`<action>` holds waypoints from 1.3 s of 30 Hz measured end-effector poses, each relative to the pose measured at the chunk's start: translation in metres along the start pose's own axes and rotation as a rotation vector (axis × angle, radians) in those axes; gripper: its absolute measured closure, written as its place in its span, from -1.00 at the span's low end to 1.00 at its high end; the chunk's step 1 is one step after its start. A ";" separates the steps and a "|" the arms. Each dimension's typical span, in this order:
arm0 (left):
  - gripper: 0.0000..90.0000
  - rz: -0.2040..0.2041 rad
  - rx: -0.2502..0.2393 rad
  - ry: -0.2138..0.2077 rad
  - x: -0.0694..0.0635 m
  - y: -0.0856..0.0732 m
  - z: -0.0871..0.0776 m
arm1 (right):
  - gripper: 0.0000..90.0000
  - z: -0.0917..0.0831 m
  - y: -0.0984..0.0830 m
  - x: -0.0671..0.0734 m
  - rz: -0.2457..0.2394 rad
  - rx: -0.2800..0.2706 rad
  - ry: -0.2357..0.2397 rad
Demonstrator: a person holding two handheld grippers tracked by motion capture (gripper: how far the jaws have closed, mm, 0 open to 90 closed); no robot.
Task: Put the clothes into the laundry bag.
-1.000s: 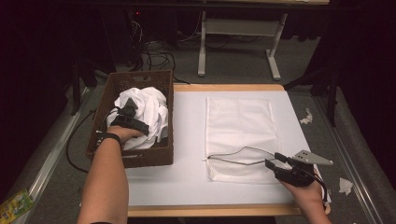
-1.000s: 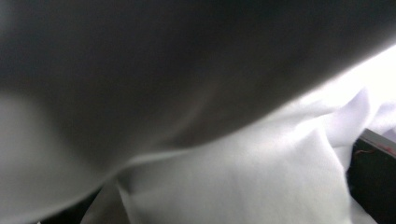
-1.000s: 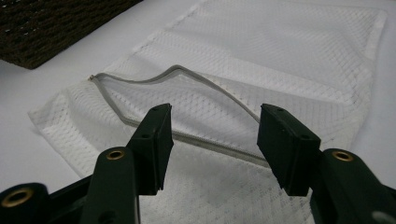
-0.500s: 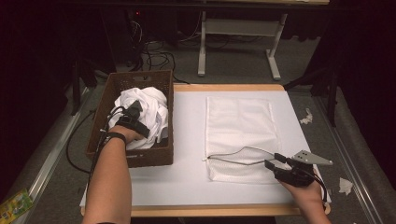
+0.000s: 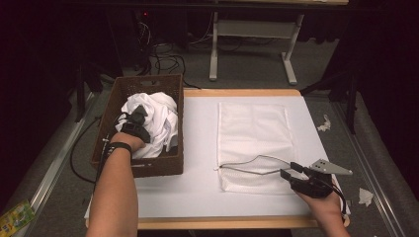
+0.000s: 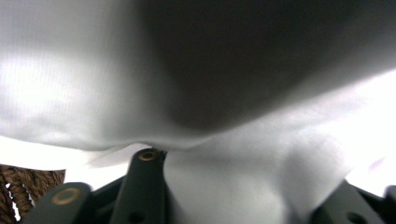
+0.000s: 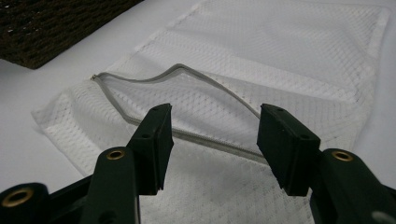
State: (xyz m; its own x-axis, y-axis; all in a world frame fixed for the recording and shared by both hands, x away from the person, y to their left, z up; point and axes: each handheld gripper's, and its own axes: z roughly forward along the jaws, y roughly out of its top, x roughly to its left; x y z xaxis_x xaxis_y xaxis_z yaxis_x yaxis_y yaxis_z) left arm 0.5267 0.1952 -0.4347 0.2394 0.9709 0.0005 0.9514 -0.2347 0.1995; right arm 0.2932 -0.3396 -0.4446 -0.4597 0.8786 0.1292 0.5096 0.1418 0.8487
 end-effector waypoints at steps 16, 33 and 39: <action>0.64 -0.014 -0.293 0.047 0.006 -0.005 -0.040 | 0.03 -0.003 0.001 -0.002 0.007 -0.018 -0.001; 0.52 0.187 -0.339 -0.119 -0.012 -0.016 -0.056 | 0.03 0.001 0.002 0.001 -0.002 -0.011 0.005; -0.44 0.273 -0.159 -0.108 -0.035 -0.008 -0.027 | 0.03 0.000 0.001 0.002 0.000 -0.007 0.004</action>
State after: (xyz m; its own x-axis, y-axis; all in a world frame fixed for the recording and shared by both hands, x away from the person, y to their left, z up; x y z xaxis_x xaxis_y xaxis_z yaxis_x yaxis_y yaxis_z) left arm 0.5059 0.1642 -0.4099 0.5089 0.8604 -0.0269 0.8088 -0.4672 0.3571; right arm 0.2935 -0.3378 -0.4433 -0.4629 0.8766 0.1315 0.5042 0.1384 0.8524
